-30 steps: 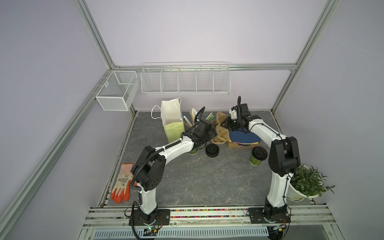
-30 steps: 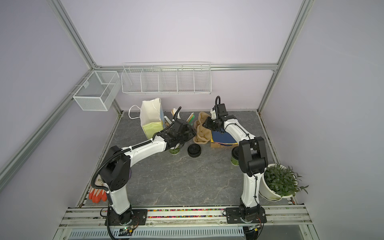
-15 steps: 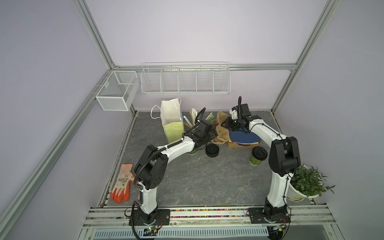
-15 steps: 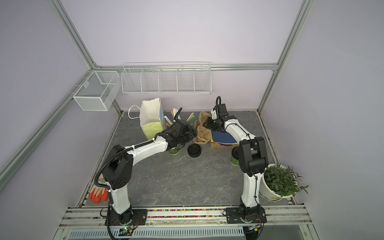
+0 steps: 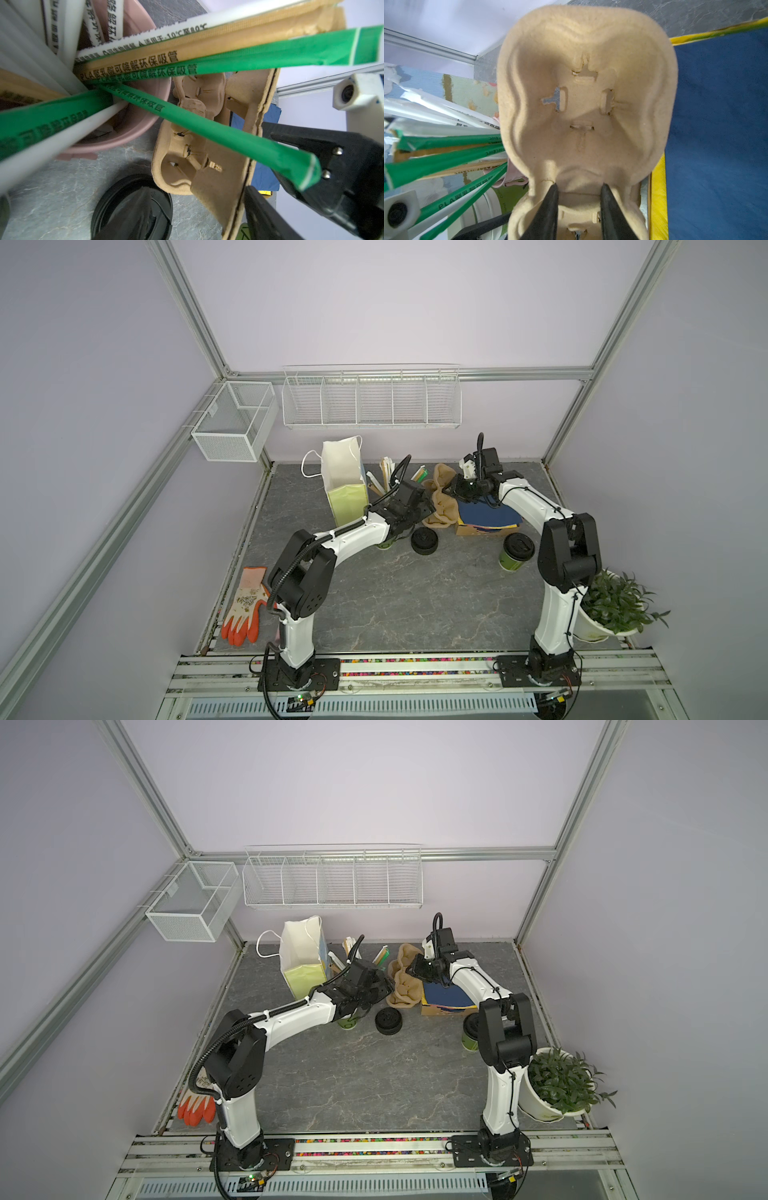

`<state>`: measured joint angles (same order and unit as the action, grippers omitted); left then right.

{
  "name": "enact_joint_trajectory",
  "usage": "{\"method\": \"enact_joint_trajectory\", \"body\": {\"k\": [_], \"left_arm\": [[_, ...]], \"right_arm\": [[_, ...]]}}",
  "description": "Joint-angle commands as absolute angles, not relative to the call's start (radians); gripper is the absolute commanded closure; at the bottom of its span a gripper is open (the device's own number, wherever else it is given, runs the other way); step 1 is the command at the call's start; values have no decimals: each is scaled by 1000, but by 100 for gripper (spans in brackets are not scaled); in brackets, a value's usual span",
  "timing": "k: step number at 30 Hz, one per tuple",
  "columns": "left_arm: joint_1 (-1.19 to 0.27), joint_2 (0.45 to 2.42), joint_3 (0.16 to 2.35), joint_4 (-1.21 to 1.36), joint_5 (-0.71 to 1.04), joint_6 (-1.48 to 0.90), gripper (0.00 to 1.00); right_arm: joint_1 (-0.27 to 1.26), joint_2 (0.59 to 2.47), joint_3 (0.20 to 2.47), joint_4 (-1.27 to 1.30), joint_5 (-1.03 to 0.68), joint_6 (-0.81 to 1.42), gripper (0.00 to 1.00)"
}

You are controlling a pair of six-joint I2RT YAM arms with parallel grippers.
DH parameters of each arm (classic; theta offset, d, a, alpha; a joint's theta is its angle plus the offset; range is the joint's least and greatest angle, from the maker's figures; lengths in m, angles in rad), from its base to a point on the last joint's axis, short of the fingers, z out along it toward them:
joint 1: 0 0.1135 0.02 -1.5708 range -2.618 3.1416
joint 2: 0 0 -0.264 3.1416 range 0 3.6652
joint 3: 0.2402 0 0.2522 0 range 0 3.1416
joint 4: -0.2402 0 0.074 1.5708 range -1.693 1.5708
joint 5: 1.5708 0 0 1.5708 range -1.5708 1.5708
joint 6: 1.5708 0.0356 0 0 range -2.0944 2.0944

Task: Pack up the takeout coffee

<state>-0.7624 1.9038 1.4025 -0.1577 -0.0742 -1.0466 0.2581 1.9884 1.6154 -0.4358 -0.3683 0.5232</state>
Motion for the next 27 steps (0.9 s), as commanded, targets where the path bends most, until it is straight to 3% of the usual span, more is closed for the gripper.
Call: {"method": "enact_joint_trajectory", "body": {"k": [1,27], "left_arm": [[-755,1911,1410,-180,-89,-1047,29],[-752,1933,1404,-115,-28,-1040,29]], "right_arm": [[249,1971,1601,-423,-409,522,72],[242,2013,1624,-453,-450,486,72]]}}
